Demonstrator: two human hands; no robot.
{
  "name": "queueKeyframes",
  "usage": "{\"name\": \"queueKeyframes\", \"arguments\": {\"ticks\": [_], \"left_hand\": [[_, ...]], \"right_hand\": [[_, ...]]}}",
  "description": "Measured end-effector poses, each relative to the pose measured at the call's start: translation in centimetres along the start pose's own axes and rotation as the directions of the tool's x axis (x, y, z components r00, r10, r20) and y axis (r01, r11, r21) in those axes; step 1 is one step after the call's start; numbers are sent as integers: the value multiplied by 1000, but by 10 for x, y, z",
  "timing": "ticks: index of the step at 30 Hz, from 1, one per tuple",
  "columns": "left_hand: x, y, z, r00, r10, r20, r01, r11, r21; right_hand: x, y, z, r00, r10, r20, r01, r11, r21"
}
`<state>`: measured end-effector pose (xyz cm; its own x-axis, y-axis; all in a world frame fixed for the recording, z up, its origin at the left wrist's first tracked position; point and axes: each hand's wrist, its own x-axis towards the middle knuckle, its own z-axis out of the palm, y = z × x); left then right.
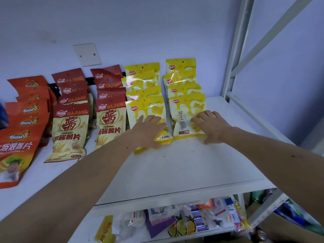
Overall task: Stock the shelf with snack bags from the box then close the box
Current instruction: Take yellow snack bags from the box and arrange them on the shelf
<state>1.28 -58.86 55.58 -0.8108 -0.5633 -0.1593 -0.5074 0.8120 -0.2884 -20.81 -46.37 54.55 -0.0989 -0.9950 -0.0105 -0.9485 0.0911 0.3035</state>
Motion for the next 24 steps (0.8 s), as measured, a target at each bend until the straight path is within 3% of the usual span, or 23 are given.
{"name": "queueKeyframes", "arguments": {"ticks": [11, 24], "left_hand": [[-84, 45, 10, 972, 150, -179, -150, 989, 17], [-151, 169, 27, 864, 408, -295, -433, 901, -22]], "right_hand": [[-125, -44, -12, 981, 193, 9, -193, 981, -20], [-283, -71, 25, 942, 329, 71, -331, 943, 30]]}}
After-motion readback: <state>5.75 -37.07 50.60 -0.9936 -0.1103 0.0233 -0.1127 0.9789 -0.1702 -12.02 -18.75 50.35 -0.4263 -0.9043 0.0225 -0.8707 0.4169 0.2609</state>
